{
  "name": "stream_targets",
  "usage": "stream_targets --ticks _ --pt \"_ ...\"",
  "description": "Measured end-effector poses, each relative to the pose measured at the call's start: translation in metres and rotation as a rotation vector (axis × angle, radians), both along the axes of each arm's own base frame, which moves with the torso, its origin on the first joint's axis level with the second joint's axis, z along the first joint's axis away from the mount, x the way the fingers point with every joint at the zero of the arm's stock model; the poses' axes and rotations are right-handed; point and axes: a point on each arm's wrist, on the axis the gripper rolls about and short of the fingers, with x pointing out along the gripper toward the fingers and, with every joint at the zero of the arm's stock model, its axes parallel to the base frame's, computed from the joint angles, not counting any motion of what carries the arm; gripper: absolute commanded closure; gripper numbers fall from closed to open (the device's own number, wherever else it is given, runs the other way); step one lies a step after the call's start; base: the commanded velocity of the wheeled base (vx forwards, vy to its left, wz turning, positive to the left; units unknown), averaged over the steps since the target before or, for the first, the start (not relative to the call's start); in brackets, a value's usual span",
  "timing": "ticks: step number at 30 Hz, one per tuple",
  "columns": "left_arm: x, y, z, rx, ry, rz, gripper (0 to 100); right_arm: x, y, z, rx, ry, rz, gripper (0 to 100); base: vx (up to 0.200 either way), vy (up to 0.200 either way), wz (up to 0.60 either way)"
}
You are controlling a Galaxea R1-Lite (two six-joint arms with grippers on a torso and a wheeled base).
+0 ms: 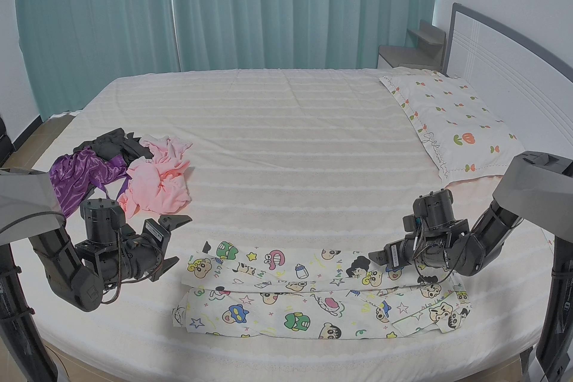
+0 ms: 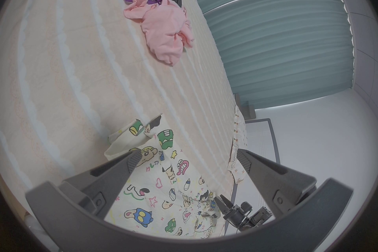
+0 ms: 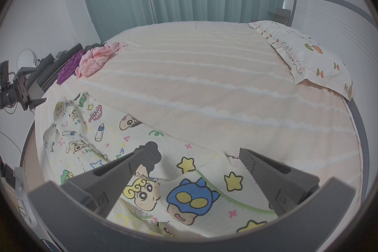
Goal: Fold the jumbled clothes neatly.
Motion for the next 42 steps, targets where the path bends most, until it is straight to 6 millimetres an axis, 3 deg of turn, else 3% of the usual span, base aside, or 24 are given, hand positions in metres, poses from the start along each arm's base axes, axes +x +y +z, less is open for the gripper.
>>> stream_targets --ticks 21,22,42 --pt "-0.002 0.0 -0.006 0.006 0.019 -0.003 0 0.007 -0.001 -0.025 -0.036 0.041 -0.003 0 0.0 0.0 0.0" --pt "-0.002 0.0 -0.006 0.005 0.02 -0.003 0 0.008 -0.001 -0.027 -0.036 0.043 -0.003 100 0.0 0.0 0.0" --pt "-0.002 0.0 -0.007 0.007 0.023 -0.003 0 -0.007 0.004 -0.02 -0.063 0.04 -0.005 100 0.0 0.0 0.0"
